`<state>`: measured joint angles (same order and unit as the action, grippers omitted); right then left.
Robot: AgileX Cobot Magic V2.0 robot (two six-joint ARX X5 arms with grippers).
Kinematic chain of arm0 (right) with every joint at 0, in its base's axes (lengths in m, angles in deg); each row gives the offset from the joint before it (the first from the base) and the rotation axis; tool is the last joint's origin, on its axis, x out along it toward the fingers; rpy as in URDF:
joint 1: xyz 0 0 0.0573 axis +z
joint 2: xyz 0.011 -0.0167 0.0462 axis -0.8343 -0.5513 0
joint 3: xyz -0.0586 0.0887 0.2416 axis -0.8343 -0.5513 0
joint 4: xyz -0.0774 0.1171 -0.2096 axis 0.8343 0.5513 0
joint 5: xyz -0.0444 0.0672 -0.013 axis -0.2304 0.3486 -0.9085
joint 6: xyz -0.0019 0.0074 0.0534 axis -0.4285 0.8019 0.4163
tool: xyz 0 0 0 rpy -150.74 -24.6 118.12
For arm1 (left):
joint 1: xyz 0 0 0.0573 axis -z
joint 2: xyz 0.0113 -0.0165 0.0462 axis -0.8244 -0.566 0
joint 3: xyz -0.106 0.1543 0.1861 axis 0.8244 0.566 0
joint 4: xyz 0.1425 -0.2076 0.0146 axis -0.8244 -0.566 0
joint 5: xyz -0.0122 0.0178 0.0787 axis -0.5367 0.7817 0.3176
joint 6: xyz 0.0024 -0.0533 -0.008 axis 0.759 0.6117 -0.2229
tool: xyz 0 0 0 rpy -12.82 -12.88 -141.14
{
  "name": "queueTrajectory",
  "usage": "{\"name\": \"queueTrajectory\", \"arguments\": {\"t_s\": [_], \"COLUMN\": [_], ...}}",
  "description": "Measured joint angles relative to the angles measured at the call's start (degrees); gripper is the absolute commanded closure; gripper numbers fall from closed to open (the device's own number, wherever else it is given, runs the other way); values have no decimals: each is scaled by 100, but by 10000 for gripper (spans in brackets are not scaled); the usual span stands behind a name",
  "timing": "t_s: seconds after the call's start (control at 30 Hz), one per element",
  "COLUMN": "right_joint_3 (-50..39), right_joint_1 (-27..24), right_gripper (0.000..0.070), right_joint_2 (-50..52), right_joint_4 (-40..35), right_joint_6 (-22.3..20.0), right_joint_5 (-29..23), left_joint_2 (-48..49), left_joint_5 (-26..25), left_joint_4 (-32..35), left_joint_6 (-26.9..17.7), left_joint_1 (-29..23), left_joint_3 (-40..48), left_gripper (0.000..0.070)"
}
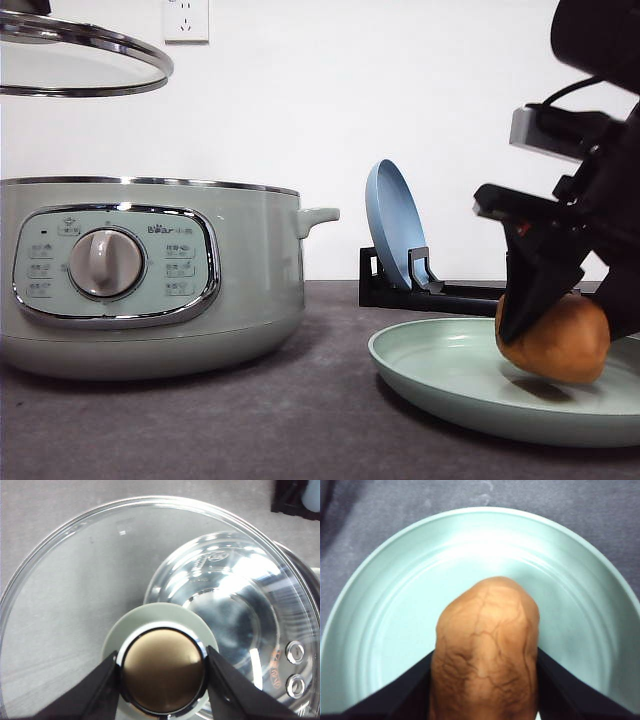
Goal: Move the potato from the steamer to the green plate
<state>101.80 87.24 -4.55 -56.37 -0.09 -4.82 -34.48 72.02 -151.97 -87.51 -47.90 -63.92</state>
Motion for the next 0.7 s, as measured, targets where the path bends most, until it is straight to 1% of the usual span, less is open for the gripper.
{"name": "queueTrajectory", "arguments": {"t_s": [0.03,0.07,0.17,0.2,0.37,0.53,0.7], "right_joint_3": [0,0,2,2,2,114,739], "right_joint_1": [0,5,40,44,48,48,46], "right_gripper": [483,446,299,272,211,203,202], "right_joint_2": [-57,-107,-146,-158,-179,-63,394], "right_joint_4": [-23,-30,-70,-78,-69,110,546], "right_joint_6": [1,2,1,1,2,-99,-397], "right_joint_5": [3,2,-4,-6,3,-1,-161], "left_joint_2": [0,0,0,0,0,0,-5], "left_joint_5": [0,0,-2,-2,-2,-2,-2], "left_joint_4": [0,0,0,2,2,0,5], "left_joint_6": [0,0,0,0,0,0,0], "left_joint_1": [33,72,197,240,441,632,786], "left_joint_3": [0,0,0,0,0,-2,0], "left_gripper": [700,700,700,700,700,700,700]}}
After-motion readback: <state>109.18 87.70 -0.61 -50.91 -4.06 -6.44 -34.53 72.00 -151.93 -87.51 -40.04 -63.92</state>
